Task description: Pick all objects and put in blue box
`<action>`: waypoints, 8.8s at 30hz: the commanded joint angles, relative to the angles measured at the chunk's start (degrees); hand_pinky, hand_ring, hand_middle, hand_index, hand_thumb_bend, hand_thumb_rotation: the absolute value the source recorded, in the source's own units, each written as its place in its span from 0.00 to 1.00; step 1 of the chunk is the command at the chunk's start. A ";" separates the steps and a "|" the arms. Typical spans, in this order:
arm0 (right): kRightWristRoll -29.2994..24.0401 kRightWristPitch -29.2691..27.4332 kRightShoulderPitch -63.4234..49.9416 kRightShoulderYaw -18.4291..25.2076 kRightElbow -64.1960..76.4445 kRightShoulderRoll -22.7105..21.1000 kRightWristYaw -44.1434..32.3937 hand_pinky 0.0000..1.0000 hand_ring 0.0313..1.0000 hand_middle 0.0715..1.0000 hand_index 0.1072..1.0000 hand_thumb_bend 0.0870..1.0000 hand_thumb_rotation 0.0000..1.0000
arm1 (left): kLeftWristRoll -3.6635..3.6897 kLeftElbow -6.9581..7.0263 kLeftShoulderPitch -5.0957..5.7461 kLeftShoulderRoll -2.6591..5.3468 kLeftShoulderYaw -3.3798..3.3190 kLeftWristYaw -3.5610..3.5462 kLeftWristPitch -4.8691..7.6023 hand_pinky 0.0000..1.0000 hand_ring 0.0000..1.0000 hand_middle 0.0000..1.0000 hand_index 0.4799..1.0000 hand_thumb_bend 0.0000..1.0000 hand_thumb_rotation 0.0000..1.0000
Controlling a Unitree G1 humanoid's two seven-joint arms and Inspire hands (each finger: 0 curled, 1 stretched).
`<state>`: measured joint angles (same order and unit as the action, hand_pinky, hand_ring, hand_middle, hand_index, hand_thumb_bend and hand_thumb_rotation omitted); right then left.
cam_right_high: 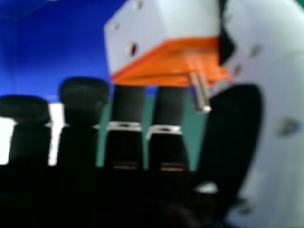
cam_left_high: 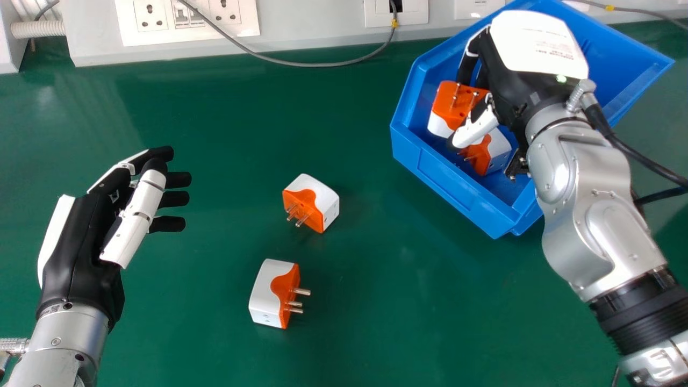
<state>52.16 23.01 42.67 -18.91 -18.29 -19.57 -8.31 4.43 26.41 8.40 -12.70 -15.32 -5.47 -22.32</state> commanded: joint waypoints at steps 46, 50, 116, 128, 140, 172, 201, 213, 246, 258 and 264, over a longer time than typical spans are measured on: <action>-0.33 7.65 11.57 -2.83 -14.80 -1.04 9.96 0.19 0.21 0.35 0.45 0.47 0.00 | 0.40 4.22 1.40 0.32 -0.10 0.57 -0.70 0.61 0.70 0.72 0.60 0.26 0.69; -0.38 8.16 11.62 -2.76 -15.16 -1.00 10.25 0.20 0.22 0.35 0.45 0.47 0.00 | 0.41 4.09 1.37 0.32 -0.13 0.57 -0.62 0.61 0.70 0.72 0.60 0.26 0.69; -1.95 16.37 11.44 -5.08 -13.27 0.35 8.21 0.31 0.39 0.58 0.89 0.53 0.33 | 0.34 4.59 0.97 0.38 0.24 0.93 -1.75 0.61 0.70 0.71 0.60 0.25 0.69; -2.93 17.60 7.94 -3.01 -0.01 0.33 5.31 0.49 0.63 0.76 0.85 0.52 0.39 | -0.11 4.11 0.65 0.33 0.55 1.07 -1.45 0.61 0.70 0.71 0.60 0.25 0.69; 0.19 21.91 -1.48 -1.61 21.02 2.75 4.68 0.27 0.36 0.50 0.85 0.49 0.38 | -0.28 3.87 0.48 0.10 0.58 0.95 -1.43 0.61 0.69 0.71 0.60 0.25 0.69; -2.03 -13.40 -38.97 -1.26 49.40 -0.71 6.04 0.56 0.66 0.73 0.74 0.50 0.32 | -0.39 5.07 0.22 0.54 1.71 1.27 -2.24 0.62 0.72 0.73 0.60 0.27 0.71; -6.01 -38.13 -13.75 -4.21 15.81 -4.07 -2.96 0.75 0.87 0.88 0.85 0.42 0.23 | -0.12 4.27 0.80 0.68 1.27 0.90 -1.31 0.62 0.73 0.73 0.61 0.27 0.73; -4.62 -42.11 -0.84 -8.62 1.45 -2.76 -6.76 0.77 0.90 0.91 0.87 0.42 0.15 | -0.82 5.99 2.76 1.14 1.88 1.43 -0.87 0.62 0.72 0.72 0.60 0.26 0.72; 7.99 -43.67 20.24 -22.34 -25.35 5.20 0.14 0.76 0.90 0.91 0.86 0.31 0.01 | -0.63 8.69 4.11 2.13 3.00 2.13 -1.74 0.61 0.71 0.72 0.60 0.26 0.71; 8.70 -41.98 22.35 -24.12 -32.59 8.39 2.80 0.76 0.90 0.90 0.84 0.46 0.00 | -0.87 9.01 4.23 2.67 3.60 2.21 -1.73 0.62 0.72 0.73 0.60 0.26 0.72; 8.75 -41.84 23.22 -24.95 -36.00 9.93 4.32 0.76 0.90 0.90 0.84 0.46 0.00 | -3.26 9.53 4.42 2.80 4.54 3.68 -1.94 0.62 0.72 0.72 0.60 0.26 0.72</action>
<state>61.19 -19.19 63.08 -43.65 -54.10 -10.52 -5.30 2.11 34.20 12.60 -9.95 -11.06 -2.39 -24.51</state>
